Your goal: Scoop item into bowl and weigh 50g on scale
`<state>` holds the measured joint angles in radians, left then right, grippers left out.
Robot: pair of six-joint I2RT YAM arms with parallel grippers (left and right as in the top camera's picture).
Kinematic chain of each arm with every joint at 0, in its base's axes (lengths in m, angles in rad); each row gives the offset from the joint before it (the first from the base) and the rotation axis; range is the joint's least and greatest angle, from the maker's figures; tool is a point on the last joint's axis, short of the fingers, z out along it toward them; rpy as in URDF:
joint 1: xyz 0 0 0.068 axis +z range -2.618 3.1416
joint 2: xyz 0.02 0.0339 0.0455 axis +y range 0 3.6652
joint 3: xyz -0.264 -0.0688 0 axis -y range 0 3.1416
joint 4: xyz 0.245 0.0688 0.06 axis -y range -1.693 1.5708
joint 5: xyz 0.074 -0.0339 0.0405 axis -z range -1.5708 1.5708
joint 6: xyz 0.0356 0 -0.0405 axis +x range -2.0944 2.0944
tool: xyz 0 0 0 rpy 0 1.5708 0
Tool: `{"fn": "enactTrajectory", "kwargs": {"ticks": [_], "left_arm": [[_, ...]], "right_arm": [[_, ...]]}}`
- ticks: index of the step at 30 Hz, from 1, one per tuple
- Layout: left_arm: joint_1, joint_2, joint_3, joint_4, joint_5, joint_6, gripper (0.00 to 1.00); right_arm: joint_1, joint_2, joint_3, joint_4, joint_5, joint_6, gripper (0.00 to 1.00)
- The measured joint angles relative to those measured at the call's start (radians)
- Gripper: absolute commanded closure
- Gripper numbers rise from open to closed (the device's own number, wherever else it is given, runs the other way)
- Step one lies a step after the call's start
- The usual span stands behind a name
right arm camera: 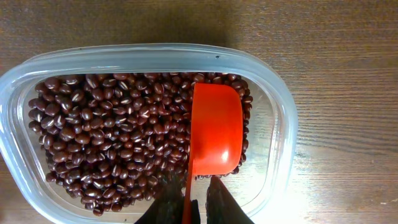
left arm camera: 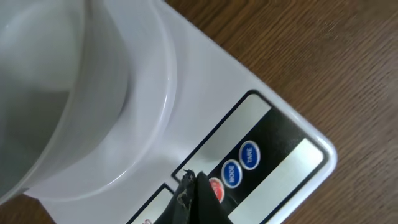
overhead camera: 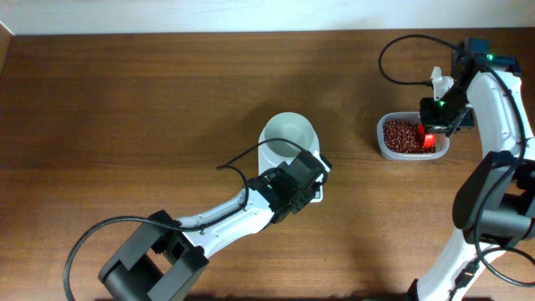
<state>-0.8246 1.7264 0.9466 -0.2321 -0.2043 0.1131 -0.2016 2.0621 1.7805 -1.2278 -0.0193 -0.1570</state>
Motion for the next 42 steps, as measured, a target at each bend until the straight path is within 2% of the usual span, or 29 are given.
{"fn": "enactTrajectory", "kwargs": {"ticks": [2, 6, 19, 21, 24, 25, 27, 42], "left_arm": [[0.000, 0.000, 0.000, 0.009, 0.017, 0.000, 1.00], [0.000, 0.011, 0.000, 0.015, 0.033, 0.003, 1.00], [-0.005, 0.050, 0.000, 0.021, -0.010, 0.041, 1.00], [-0.015, 0.050, 0.000, 0.019, -0.010, 0.056, 1.00], [-0.027, 0.050, 0.000, 0.013, -0.008, 0.068, 1.00], [-0.027, 0.050, 0.000, 0.013, -0.008, 0.070, 1.00], [-0.027, 0.050, 0.000, 0.013, -0.006, 0.071, 1.00], [-0.027, 0.050, 0.000, 0.013, -0.006, 0.074, 1.00]], "right_arm": [[0.000, 0.000, 0.000, 0.000, 0.000, 0.001, 0.77], [0.000, 0.000, 0.000, 0.001, 0.003, 0.001, 0.71], [0.000, 0.000, 0.000, 0.002, 0.003, 0.000, 0.70], [0.000, 0.000, 0.000, 0.002, 0.003, 0.000, 0.64], [0.000, 0.000, 0.000, 0.002, 0.003, -0.001, 0.62], [0.000, 0.000, 0.000, 0.002, 0.003, 0.000, 0.45], [0.000, 0.000, 0.000, 0.002, 0.003, -0.001, 0.01], [0.000, 0.000, 0.000, 0.002, 0.003, 0.000, 0.01]]}}
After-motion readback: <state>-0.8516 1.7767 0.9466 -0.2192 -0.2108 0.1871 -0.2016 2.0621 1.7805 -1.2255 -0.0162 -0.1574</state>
